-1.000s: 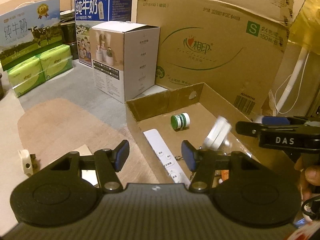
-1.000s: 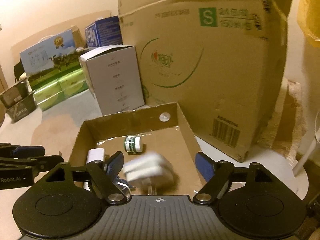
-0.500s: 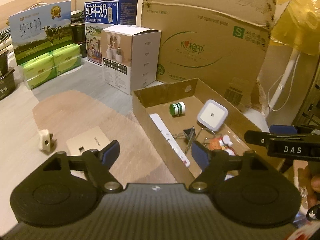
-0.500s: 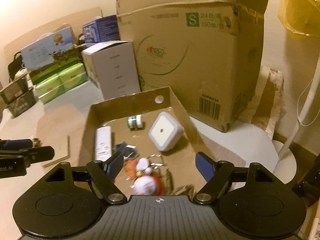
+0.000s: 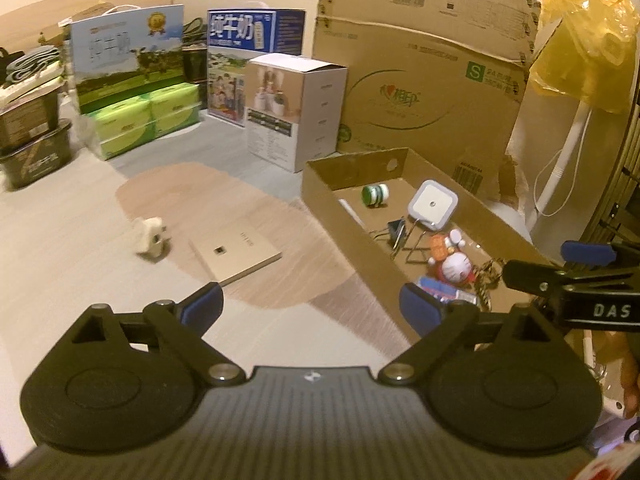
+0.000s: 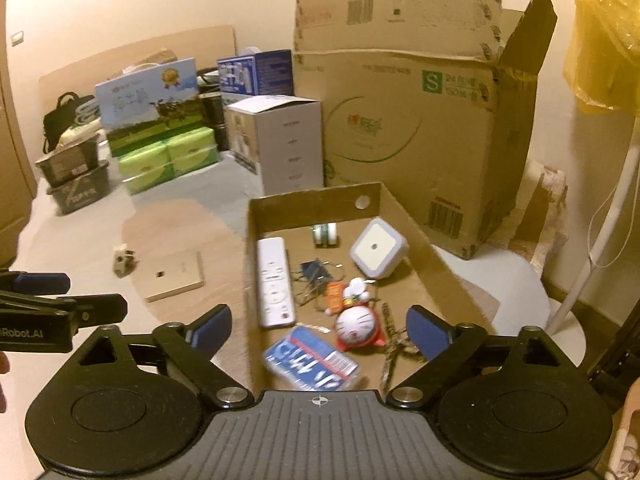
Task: Organize rigid objects
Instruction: 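Lift both open tools away from the tray toward the floor items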
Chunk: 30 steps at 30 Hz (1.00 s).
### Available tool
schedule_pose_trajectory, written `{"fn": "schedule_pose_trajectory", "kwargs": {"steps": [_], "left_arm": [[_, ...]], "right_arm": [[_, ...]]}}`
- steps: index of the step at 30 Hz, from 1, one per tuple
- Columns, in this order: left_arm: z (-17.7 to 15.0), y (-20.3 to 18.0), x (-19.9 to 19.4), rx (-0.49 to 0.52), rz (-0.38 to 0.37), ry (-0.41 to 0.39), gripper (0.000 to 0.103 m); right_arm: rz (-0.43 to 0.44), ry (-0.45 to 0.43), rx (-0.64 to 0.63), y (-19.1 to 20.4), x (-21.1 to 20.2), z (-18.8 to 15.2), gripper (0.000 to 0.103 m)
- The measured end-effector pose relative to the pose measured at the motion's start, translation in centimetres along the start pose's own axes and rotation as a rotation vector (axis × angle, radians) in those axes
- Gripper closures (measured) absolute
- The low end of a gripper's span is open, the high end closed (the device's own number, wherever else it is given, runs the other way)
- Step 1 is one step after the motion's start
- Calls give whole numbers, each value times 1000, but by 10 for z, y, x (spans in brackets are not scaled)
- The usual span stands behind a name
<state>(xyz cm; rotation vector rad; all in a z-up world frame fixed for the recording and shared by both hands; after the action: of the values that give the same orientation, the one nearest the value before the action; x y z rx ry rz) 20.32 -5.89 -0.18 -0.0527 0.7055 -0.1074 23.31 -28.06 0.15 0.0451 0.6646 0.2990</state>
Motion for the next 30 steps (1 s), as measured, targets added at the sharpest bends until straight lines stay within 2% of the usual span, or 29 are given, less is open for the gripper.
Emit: {"fn": "schedule_pose_trajectory", "kwargs": {"steps": [9,15,21,30], "left_arm": [[-25,34,-36,-33,33,-15,4],[-36,61,-58,-70,75,-39,4],[-43,84,-73,-103,117,-52,4],[-48,115,-88,-152,157,-87,5]], "right_arm": [[-26,-35,-76,39,-28,-12,5],[-5,-59,-82,63,-37,-21,5],[46,-56,-60,83,-37,-26,5],[53,-65,-86,107,-30,-26,5]]}}
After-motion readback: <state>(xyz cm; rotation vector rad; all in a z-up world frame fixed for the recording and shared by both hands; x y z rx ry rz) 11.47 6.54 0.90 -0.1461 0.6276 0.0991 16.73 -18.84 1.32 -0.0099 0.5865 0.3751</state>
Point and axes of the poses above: each gripper's, at about its wrist camera, not at the fingertips, and x roughly the way its jaws point, y to its left, z to its top, the point moved 6 cm from there along x, roughly the way its jaws point
